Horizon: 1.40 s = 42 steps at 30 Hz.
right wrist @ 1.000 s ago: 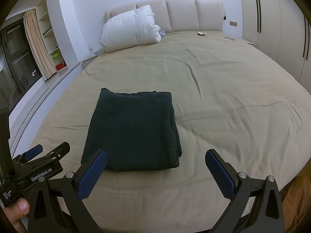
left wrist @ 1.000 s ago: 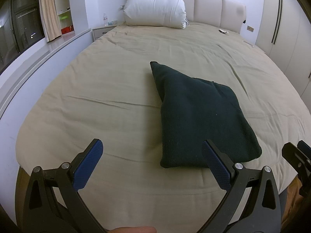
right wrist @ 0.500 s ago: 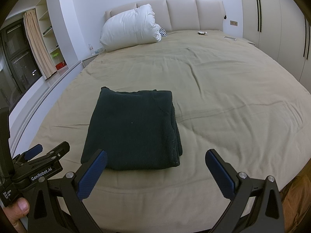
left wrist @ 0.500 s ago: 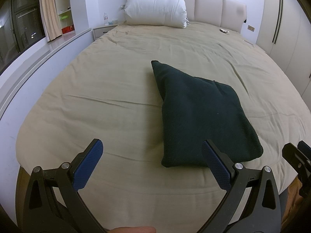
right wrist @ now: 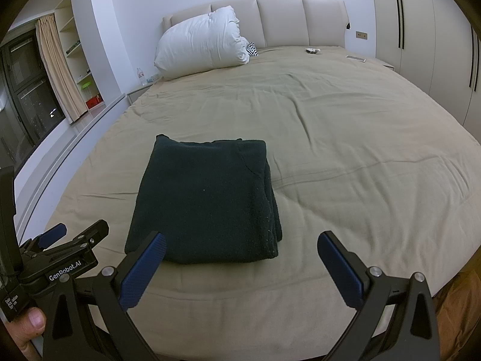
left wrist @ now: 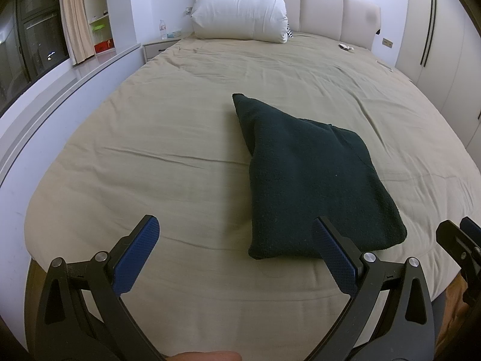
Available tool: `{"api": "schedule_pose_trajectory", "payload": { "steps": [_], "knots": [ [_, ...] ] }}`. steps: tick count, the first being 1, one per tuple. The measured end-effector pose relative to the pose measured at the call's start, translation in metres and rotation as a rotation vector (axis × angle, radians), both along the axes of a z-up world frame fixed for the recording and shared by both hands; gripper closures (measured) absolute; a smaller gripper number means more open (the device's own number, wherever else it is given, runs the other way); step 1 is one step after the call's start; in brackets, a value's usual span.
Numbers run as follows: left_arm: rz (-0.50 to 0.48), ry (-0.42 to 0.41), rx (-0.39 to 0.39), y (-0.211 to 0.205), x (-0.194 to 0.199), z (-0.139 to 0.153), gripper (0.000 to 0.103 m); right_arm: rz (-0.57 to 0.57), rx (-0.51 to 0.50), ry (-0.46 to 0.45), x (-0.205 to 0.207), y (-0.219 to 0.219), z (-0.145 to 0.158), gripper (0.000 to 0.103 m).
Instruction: Fold small clothes
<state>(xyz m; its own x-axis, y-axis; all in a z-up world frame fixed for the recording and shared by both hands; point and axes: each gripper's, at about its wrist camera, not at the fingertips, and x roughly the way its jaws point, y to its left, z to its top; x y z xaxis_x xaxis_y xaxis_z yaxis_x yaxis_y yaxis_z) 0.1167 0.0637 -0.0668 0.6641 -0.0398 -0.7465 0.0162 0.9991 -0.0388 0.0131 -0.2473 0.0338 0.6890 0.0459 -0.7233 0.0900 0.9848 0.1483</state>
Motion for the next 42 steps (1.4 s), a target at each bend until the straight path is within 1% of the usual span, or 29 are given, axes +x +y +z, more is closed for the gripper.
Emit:
{"api": "schedule_pose_trajectory", "payload": {
  "steps": [42],
  "knots": [
    [-0.002,0.007,0.007,-0.0002,0.0031,-0.0026,0.000,0.002,0.004,0.003,0.0006,0.0002,-0.0007,0.000]
  ]
}}
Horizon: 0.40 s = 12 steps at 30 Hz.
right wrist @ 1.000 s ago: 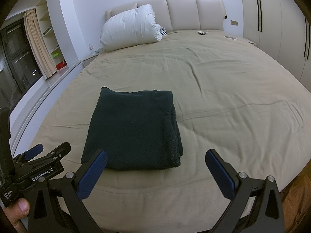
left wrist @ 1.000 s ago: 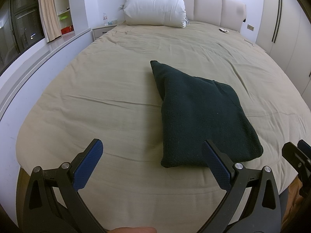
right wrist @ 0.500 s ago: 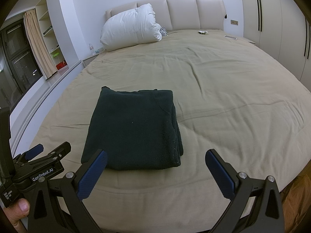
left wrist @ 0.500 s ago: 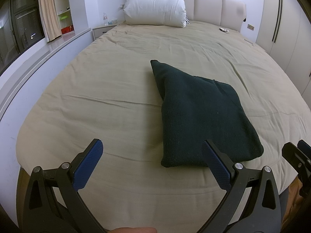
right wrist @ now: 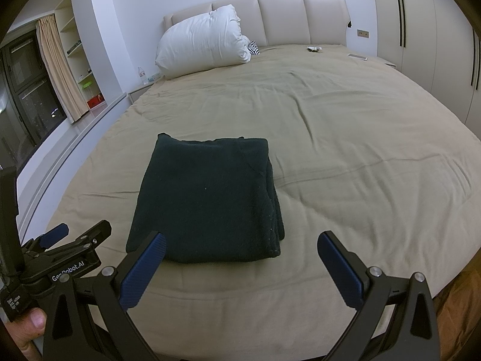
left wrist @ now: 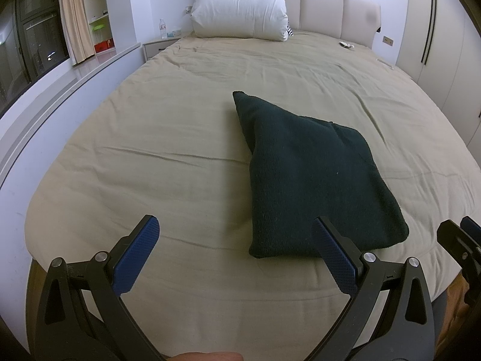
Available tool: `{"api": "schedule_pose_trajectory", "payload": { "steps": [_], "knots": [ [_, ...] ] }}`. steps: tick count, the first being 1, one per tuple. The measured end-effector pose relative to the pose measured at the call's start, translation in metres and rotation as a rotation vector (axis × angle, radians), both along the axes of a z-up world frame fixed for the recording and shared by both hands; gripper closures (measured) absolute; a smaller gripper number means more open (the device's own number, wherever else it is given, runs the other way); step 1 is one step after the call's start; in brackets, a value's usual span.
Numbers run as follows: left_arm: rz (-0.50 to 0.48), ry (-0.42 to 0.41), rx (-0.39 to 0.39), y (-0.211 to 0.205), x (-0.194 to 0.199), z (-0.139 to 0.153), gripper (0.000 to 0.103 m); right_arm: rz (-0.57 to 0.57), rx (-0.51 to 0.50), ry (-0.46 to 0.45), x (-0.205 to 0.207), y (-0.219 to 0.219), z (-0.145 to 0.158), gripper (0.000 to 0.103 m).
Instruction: Fold small clothes
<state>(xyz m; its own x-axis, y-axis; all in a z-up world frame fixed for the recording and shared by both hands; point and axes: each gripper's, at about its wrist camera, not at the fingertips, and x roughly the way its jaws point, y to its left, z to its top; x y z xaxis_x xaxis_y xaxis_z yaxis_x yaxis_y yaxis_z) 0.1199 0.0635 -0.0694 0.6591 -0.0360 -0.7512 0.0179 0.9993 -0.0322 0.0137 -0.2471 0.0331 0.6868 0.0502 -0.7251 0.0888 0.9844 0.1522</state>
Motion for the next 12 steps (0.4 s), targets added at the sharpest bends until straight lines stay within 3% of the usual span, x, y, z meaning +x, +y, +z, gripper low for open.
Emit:
{"api": "schedule_pose_trajectory", "payload": {
  "steps": [12],
  "knots": [
    [0.002,-0.016,0.016,0.0010,0.0008,-0.0041,0.000,0.000,0.006,0.002,-0.0030,0.0031,-0.0025,0.000]
  ]
}}
